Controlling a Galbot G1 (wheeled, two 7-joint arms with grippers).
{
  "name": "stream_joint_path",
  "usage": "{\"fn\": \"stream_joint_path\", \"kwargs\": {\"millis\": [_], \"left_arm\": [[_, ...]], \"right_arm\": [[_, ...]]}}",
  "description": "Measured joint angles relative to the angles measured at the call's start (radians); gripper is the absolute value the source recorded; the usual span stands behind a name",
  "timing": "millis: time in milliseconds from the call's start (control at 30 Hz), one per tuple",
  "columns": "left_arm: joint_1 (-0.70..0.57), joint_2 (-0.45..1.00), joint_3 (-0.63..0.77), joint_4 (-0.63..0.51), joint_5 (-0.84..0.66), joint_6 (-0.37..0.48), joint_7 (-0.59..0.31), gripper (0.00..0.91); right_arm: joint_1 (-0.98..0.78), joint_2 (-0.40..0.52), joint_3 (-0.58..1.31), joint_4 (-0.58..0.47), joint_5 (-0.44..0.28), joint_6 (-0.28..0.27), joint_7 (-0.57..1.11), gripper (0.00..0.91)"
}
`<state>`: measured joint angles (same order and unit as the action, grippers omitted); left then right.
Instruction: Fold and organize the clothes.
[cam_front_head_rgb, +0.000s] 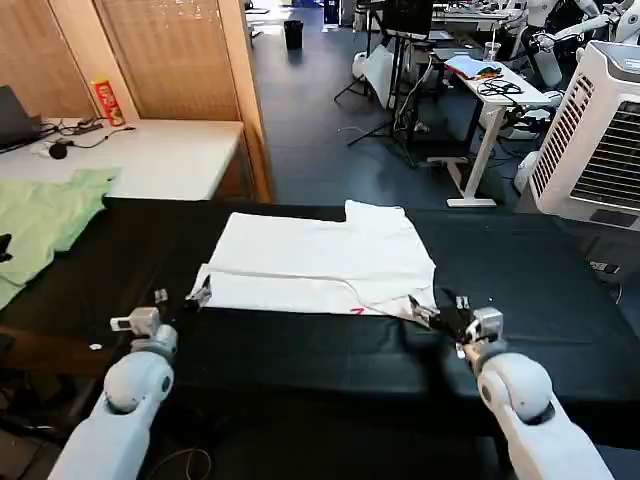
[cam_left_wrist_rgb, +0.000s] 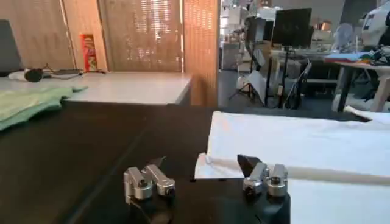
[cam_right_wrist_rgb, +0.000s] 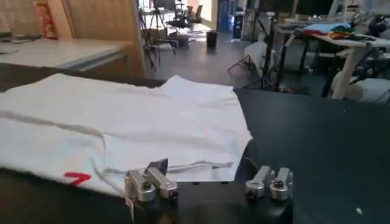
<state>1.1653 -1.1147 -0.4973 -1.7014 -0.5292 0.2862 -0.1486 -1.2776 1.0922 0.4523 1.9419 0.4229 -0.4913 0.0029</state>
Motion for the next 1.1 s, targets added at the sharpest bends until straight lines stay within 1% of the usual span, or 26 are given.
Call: {"fn": "stream_joint_path", "kwargs": {"millis": [100,167,200,233,267,300,367,400,433,467,500,533,567,600,633,700,800,900,1100], "left_arm": [[0.004,-0.001,-0.005,0.007,-0.021,0.009,0.009,0.878],[0.006,-0.001,-0.005,0.011,-0.028,0.016,0.02,0.878],[0.008,-0.001,-0.005,0.013,-0.031,0.018,0.024,0.878],[0.008,-0.002,-0.005,0.014,-0.031,0.018,0.025,0.858],[0.008,-0.003,-0.005,0.016,-0.032,0.019,0.025,0.78],[0.008,-0.004,-0.005,0.019,-0.033,0.019,0.025,0.663],[0.008,-0.005,-0.004,0.024,-0.034,0.019,0.025,0.497],[0.008,-0.005,-0.004,0.027,-0.034,0.019,0.027,0.185],[0.008,-0.005,-0.004,0.028,-0.034,0.019,0.028,0.137],[0.008,-0.005,-0.004,0.03,-0.034,0.019,0.03,0.078],[0.008,-0.005,-0.004,0.033,-0.035,0.019,0.032,0.049],[0.008,-0.005,-0.004,0.036,-0.037,0.02,0.033,0.0],[0.006,-0.004,-0.004,0.039,-0.04,0.02,0.033,0.0],[0.005,-0.005,-0.004,0.041,-0.043,0.02,0.033,0.0],[0.004,-0.005,-0.004,0.044,-0.045,0.02,0.034,0.0],[0.004,-0.004,-0.004,0.043,-0.048,0.023,0.035,0.0],[0.012,0.002,-0.004,0.029,-0.041,0.033,0.028,0.0],[0.028,0.015,-0.007,0.009,-0.011,0.043,0.013,0.0],[0.094,0.057,-0.017,-0.055,0.016,0.07,-0.017,0.0]], "right_arm": [[-0.013,0.003,0.007,0.003,-0.007,0.001,0.002,0.878],[-0.019,0.006,0.009,0.002,-0.009,0.002,0.002,0.829],[-0.02,0.008,0.01,0.002,-0.01,0.002,0.002,0.761],[-0.022,0.009,0.01,0.001,-0.011,0.003,0.002,0.741],[-0.023,0.01,0.01,-0.002,-0.014,0.005,0.0,0.702],[-0.024,0.011,0.01,-0.003,-0.018,0.008,-0.002,0.634],[-0.025,0.014,0.009,-0.006,-0.023,0.01,-0.003,0.546],[-0.023,0.016,0.006,-0.009,-0.025,0.011,-0.004,0.41],[-0.021,0.018,0.004,-0.014,-0.027,0.012,-0.005,0.371],[-0.018,0.02,0.002,-0.02,-0.029,0.013,-0.006,0.293],[-0.016,0.022,0.001,-0.025,-0.03,0.014,-0.007,0.244],[-0.014,0.024,0.0,-0.029,-0.03,0.016,-0.008,0.205],[-0.015,0.024,0.0,-0.031,-0.03,0.017,-0.01,0.185],[-0.016,0.024,0.0,-0.031,-0.028,0.017,-0.011,0.127],[-0.019,0.022,0.001,-0.029,-0.027,0.016,-0.01,0.098],[-0.025,0.017,0.005,-0.019,-0.025,0.011,-0.003,0.078],[-0.036,0.006,0.015,0.005,-0.016,-0.02,0.024,0.068],[-0.054,-0.008,0.03,0.044,0.016,-0.062,0.05,0.068],[-0.126,-0.023,0.068,0.136,0.049,-0.148,0.103,0.068]]}}
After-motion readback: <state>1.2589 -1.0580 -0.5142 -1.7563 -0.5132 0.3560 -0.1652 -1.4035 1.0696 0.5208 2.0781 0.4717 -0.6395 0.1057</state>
